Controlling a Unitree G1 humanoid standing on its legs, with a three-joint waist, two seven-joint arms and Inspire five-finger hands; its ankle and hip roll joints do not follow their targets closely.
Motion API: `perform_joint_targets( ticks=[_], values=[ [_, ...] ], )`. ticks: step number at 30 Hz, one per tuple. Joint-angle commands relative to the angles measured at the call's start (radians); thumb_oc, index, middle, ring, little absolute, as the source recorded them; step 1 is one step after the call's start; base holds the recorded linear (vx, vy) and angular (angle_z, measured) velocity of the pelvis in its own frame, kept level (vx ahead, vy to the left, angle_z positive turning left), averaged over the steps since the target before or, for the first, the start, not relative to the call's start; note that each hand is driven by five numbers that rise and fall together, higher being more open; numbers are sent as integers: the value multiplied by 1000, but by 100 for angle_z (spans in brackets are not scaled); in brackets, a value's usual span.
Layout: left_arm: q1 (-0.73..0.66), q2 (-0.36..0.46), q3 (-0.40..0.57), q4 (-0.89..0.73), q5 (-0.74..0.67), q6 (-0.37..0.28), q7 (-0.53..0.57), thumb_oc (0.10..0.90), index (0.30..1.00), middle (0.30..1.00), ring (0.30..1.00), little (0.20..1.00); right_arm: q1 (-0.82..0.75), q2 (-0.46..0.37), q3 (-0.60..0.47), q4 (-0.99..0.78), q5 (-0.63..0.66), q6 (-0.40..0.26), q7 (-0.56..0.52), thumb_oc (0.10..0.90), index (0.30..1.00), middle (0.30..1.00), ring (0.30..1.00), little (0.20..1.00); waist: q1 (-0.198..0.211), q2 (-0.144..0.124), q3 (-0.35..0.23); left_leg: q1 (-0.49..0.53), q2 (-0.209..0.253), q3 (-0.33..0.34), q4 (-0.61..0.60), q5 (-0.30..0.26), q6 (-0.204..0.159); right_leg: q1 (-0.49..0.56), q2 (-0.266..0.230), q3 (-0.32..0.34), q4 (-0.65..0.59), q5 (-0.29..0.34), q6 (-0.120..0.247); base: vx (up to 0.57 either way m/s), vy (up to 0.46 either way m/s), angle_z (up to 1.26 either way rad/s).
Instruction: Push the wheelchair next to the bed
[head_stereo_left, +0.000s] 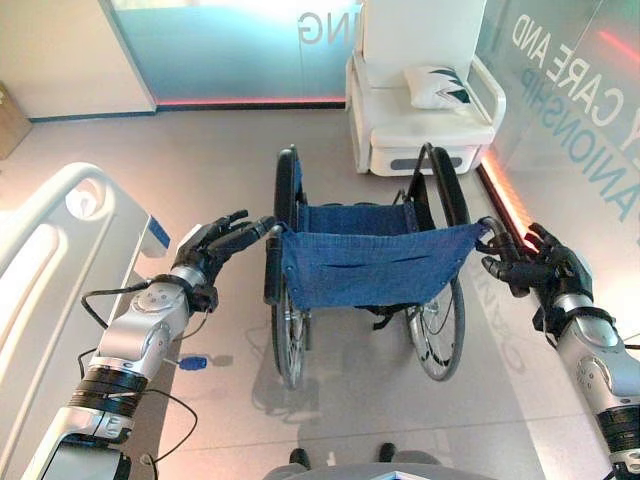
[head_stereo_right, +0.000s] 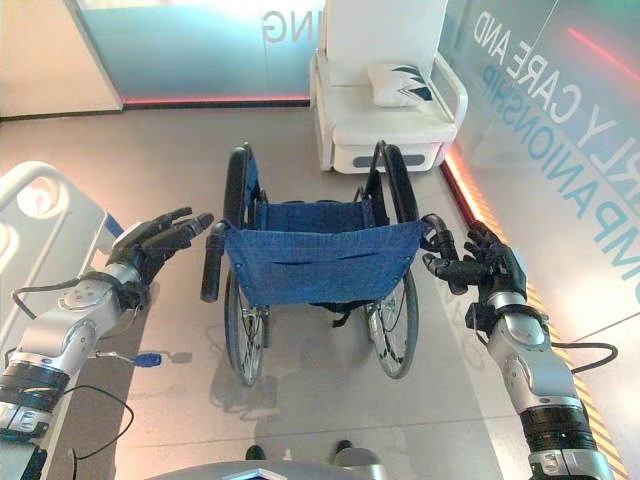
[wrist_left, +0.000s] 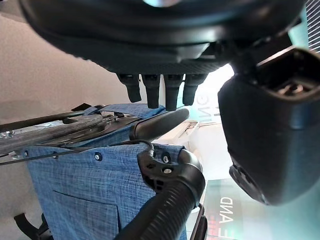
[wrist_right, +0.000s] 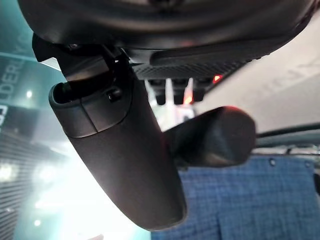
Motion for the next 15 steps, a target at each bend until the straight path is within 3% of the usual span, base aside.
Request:
perform_joint_targets(
  ticks=[1,15],
  values=[
    [-53,13,70,-20,20,-118,21,800,900,900,900,900,-86,-65,-47,-8,21,-50,54,800,900,900,900,900,13,-1,-53,-15,-65,47,32,-79,30,-58,16,-51,54,1,12,0,0,0],
    [-36,2,62,-17,42,-113,12,800,900,900,900,900,-123,-66,16,-42,19,-40,153,800,900,900,900,900,30,-4,-50,-17,-68,32,31,-76,26,-51,18,-64,52,0,9,0,0,0]
  ],
)
